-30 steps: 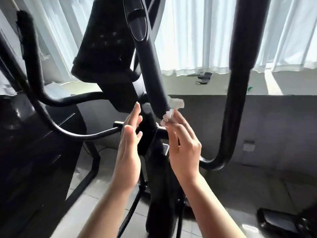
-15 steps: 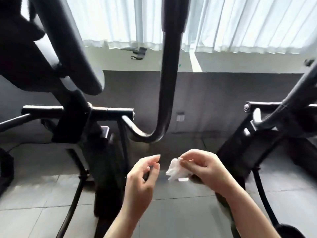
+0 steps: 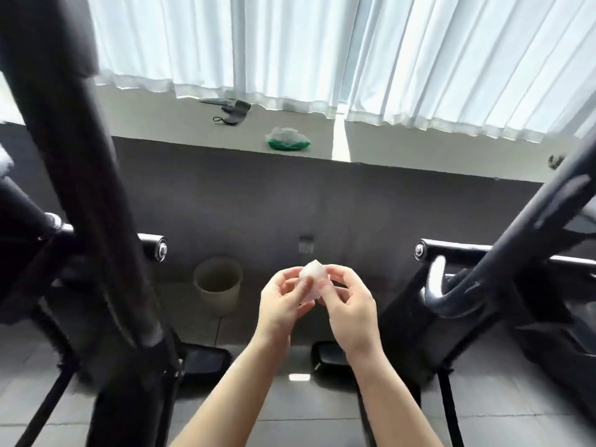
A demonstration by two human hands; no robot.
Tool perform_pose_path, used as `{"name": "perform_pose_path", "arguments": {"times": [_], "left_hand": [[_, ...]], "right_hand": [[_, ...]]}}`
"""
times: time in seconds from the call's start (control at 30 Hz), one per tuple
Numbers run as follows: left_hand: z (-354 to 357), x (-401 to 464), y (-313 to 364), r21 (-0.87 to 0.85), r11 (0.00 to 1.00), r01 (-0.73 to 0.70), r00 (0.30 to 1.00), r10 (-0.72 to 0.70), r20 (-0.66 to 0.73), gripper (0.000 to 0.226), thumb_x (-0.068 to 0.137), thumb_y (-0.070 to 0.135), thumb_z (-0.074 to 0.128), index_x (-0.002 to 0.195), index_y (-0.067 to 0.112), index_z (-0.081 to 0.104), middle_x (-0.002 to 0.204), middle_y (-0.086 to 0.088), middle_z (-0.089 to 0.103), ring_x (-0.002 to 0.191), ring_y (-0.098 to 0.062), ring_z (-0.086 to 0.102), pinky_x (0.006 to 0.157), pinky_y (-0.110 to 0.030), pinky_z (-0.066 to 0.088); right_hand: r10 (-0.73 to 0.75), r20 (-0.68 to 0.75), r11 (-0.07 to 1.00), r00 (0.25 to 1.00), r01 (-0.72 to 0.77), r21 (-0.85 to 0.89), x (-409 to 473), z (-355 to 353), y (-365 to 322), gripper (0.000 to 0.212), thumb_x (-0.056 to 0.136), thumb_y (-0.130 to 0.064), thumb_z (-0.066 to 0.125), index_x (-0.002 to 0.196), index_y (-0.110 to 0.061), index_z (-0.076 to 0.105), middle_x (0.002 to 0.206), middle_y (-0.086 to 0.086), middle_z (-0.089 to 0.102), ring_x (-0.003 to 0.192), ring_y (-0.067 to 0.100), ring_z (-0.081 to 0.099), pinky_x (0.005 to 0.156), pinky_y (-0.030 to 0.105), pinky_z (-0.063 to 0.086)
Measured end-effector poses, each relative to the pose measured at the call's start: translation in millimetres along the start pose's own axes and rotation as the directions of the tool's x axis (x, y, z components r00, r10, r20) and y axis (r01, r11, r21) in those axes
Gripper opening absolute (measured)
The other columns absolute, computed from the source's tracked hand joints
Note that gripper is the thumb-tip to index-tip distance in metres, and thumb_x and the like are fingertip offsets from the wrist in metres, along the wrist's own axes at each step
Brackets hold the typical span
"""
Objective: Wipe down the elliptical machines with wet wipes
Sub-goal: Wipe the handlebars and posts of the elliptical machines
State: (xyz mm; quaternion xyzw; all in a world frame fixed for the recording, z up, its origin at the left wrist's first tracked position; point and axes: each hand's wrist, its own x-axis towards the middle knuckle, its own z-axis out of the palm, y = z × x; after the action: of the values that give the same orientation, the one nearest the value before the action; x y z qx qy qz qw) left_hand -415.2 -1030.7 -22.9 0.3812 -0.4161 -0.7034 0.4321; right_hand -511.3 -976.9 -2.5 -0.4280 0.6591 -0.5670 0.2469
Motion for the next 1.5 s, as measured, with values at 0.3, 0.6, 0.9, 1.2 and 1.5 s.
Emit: {"name": "perform_pose_path", "arguments": {"times": [0.3, 0.6, 0.9, 1.2, 1.5], "left_hand": [[-12.1, 88.4, 7.8, 0.421, 0.879, -0.224, 0.921, 0.332, -0.204, 0.044, 0.084, 0.022, 0.077, 0.123, 0.03, 0.057, 0.125, 0.002, 0.057, 0.112, -0.015, 0.061, 0.096, -0.032, 0.051], [-78.1, 115.2, -7.0, 0.543, 0.833, -0.102, 0.869, 0.34, -0.359, 0.024, 0.092, 0.029, 0.068, 0.114, 0.026, 0.059, 0.12, 0.001, 0.062, 0.097, -0.008, 0.064, 0.082, -0.017, 0.051], [-101.9, 126.8, -0.2, 0.508, 0.86, -0.052, 0.852, 0.303, -0.426, 0.038, 0.094, 0.028, 0.065, 0.125, 0.041, 0.047, 0.122, 0.012, 0.054, 0.097, -0.006, 0.062, 0.078, -0.011, 0.049], [-121.9, 171.8, 13.4, 0.318, 0.944, -0.087, 0.542, 0.312, -0.78, 0.023, 0.094, 0.028, 0.065, 0.112, 0.039, 0.055, 0.113, 0.007, 0.063, 0.089, -0.004, 0.064, 0.075, -0.015, 0.05], [-112.8, 306.1, 42.3, 0.13, 0.94, -0.316, 0.229, 0.209, -0.951, 0.012, 0.095, 0.027, 0.065, 0.106, 0.03, 0.061, 0.095, 0.013, 0.07, 0.093, -0.012, 0.068, 0.074, -0.026, 0.056]], "right_hand": [[0.176, 0.149, 0.971, 0.973, -0.196, 0.134, 127.8, 56.7, 29.7, 0.005, 0.093, -0.014, 0.064, 0.095, -0.019, 0.064, 0.096, 0.004, 0.07, 0.086, 0.019, 0.071, 0.079, 0.038, 0.06], [0.2, 0.84, 0.912, 0.504, -0.409, 0.028, 213.8, 113.0, 48.3, 0.011, 0.09, 0.001, 0.061, 0.094, -0.01, 0.06, 0.084, 0.006, 0.068, 0.08, 0.021, 0.068, 0.078, 0.037, 0.057], [0.148, 0.971, 0.948, 0.187, -0.306, -0.085, 267.7, 193.2, 39.4, 0.014, 0.081, -0.013, 0.072, 0.09, -0.011, 0.062, 0.088, 0.009, 0.067, 0.077, 0.022, 0.067, 0.061, 0.029, 0.054], [0.085, 0.926, 0.994, -0.368, -0.039, -0.106, 309.8, 316.9, 1.8, 0.019, 0.074, -0.011, 0.073, 0.084, -0.005, 0.058, 0.078, 0.01, 0.063, 0.065, 0.02, 0.063, 0.054, 0.025, 0.05], [0.106, 0.821, 0.994, -0.561, 0.057, -0.089, 411.9, 387.9, -11.5, 0.01, 0.074, -0.01, 0.074, 0.077, -0.009, 0.064, 0.077, 0.009, 0.066, 0.068, 0.02, 0.065, 0.057, 0.025, 0.052]]}}
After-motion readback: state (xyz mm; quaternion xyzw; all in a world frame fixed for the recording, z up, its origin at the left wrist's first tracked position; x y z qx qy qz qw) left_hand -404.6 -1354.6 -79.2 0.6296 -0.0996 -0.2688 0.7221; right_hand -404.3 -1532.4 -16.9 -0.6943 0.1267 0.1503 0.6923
